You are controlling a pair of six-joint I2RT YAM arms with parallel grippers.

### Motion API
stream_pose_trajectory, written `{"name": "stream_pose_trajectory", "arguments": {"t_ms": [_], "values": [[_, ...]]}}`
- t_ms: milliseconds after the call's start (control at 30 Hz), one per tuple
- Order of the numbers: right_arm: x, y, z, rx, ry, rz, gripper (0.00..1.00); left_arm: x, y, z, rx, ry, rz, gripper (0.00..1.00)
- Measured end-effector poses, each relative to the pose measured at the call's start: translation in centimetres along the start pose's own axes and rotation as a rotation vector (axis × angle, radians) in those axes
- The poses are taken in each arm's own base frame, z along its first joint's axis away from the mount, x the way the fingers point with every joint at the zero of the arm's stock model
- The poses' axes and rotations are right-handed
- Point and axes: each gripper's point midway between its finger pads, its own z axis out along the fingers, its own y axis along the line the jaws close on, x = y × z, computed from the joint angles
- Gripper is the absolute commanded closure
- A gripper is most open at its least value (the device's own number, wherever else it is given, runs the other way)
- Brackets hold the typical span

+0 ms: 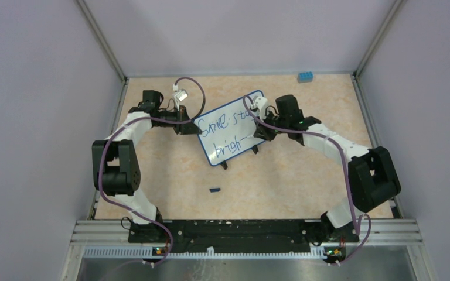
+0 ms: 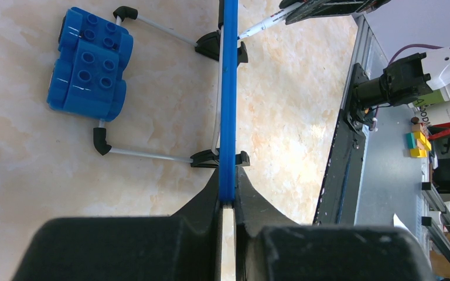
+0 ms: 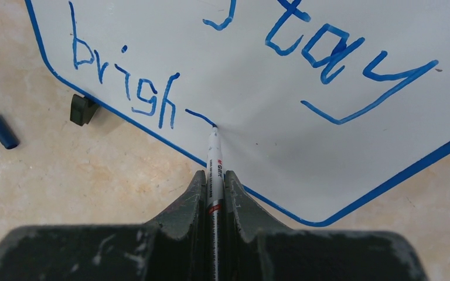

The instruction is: Write a sentence on the whiteboard

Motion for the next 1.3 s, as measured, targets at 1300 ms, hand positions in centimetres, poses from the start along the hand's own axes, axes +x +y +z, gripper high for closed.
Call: {"name": "stream_pose_trajectory", "arguments": {"t_ms": [1300], "values": [[0.5,1.2,0.8,-0.062,-0.023,0.036,1.00,0.0,-0.1,0.0,-0.001,0.004,0.004,1.00]]}}
